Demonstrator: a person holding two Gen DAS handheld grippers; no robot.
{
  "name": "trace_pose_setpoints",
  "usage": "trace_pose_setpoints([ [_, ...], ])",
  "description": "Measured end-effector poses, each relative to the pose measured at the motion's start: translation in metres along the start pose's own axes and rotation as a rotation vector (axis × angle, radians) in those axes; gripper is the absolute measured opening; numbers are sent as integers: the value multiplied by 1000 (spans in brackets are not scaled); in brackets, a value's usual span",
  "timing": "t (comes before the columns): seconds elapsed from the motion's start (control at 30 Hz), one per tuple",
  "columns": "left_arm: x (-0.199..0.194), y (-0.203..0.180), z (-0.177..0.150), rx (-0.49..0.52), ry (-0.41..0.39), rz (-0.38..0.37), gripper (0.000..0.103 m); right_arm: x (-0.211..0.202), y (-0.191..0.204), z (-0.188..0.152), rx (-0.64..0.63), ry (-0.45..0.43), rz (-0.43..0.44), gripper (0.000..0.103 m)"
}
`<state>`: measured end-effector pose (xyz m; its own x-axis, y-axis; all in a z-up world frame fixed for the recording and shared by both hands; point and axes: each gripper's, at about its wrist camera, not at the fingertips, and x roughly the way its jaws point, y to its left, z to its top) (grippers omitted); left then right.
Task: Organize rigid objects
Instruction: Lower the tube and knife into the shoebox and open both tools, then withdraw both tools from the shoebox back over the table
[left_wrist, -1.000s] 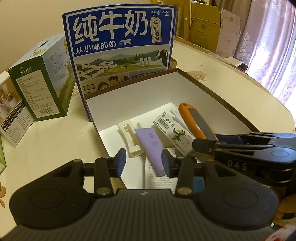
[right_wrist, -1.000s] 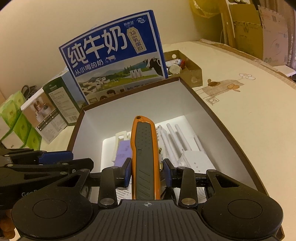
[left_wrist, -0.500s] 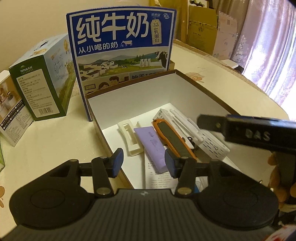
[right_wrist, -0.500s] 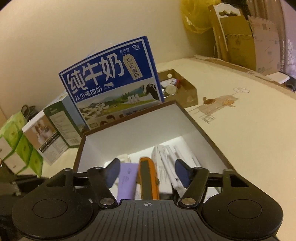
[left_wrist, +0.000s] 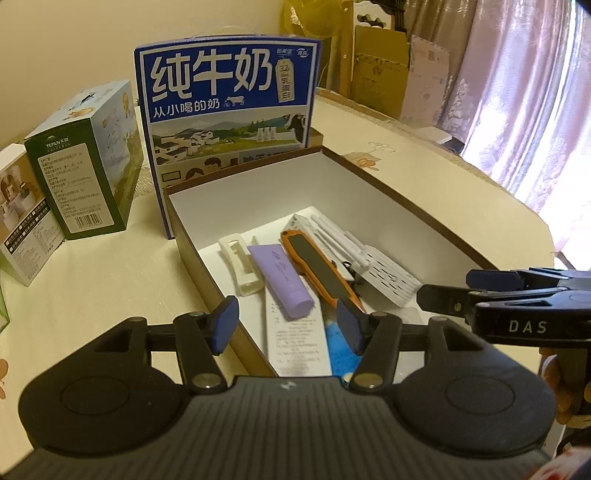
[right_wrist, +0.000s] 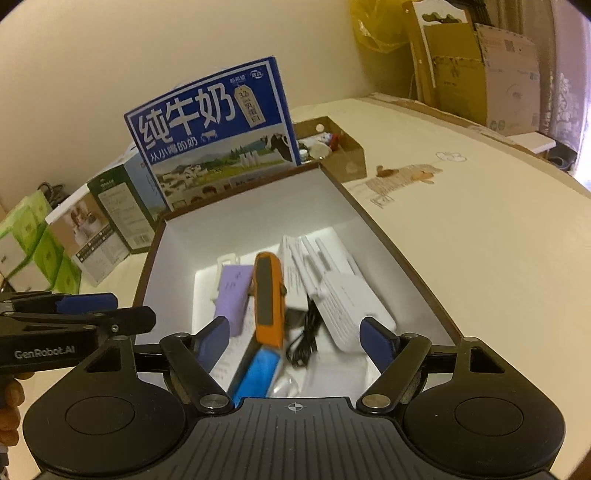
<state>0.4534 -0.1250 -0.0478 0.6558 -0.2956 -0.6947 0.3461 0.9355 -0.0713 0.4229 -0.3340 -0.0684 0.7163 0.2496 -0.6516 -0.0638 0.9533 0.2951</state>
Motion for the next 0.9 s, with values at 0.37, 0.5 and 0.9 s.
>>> trace_pose_setpoints([
  [0.37,-50,-8,-27,-34,-34,-22,60,-46,16,-17,23,-14,17,75],
  [0.5,-72,-6,-38,-57,-49,-17,62,-65,29,-24,14,-27,32,75],
  [0.9,-156,10,-79,-92,-104,61,69,-105,80,-48,-63,-34,71,75],
])
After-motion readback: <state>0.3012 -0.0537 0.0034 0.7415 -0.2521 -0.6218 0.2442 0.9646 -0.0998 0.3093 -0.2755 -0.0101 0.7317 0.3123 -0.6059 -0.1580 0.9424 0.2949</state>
